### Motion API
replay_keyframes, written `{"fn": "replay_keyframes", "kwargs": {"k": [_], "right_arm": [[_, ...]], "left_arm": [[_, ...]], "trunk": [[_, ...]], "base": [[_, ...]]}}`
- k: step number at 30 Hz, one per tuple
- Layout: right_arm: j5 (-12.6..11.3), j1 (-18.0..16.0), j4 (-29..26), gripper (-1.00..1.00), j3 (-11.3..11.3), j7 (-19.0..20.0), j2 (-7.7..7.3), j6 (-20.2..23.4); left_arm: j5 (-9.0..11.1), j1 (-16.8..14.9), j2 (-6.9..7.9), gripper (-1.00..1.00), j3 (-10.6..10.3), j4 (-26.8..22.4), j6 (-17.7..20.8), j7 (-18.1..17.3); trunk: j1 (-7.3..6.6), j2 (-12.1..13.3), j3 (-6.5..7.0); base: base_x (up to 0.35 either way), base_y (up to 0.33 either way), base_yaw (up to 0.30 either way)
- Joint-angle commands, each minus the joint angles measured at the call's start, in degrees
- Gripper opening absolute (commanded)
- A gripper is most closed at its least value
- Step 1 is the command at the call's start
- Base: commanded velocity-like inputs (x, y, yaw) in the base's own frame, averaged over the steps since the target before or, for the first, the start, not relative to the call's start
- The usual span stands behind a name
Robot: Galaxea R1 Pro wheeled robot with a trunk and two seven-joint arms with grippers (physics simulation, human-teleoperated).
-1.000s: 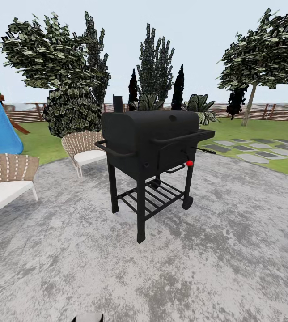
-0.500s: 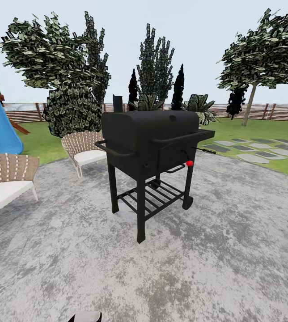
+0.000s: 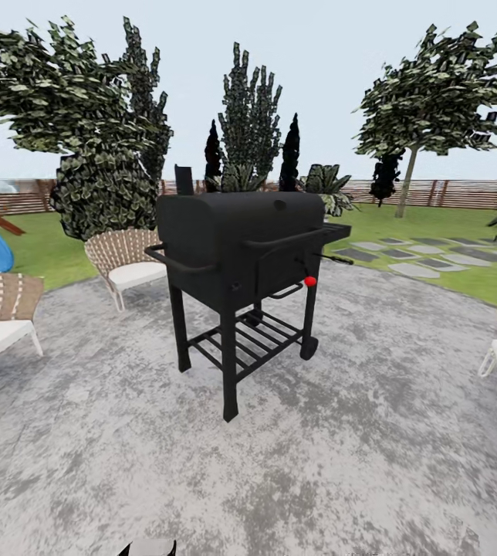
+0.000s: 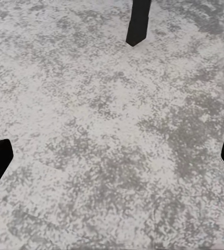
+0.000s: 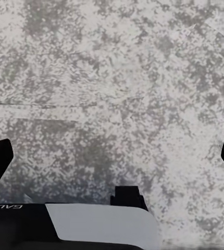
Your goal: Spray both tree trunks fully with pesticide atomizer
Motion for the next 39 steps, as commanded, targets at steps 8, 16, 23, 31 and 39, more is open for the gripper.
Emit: {"fn": "replay_keyframes", "kwargs": {"k": [8, 16, 23, 31, 39], "right_arm": [[0.0, 0.0, 0.1, 1.00, 0.0, 0.0, -0.03, 0.0], [0.0, 0.0, 0.1, 1.00, 0.0, 0.1, -0.02, 0.0], [0.0, 0.0, 0.1, 1.00, 0.0, 0.0, -0.03, 0.0], [0.0, 0.0, -0.1, 1.00, 0.0, 0.0, 0.03, 0.0], [0.5, 0.0, -0.1, 1.00, 0.2, 0.0, 0.03, 0.0]], "left_arm": [[0.2, 0.0, 0.08, 1.00, 0.2, 0.0, 0.0, 0.0], [0.2, 0.0, 0.09, 1.00, 0.2, 0.0, 0.0, 0.0], [0.2, 0.0, 0.09, 1.00, 0.2, 0.0, 0.0, 0.0], [0.2, 0.0, 0.09, 1.00, 0.2, 0.0, 0.0, 0.0], [0.1, 0.0, 0.09, 1.00, 0.2, 0.0, 0.0, 0.0]], "trunk": [[0.00, 0.0, 0.01], [0.00, 0.0, 0.01], [0.00, 0.0, 0.07], [0.00, 0.0, 0.07], [0.00, 0.0, 0.07]], "base": [[0.000, 0.000, -0.299], [0.000, 0.025, -0.300], [0.000, 0.260, -0.174], [0.000, 0.297, -0.010], [0.000, 0.049, 0.000]]}}
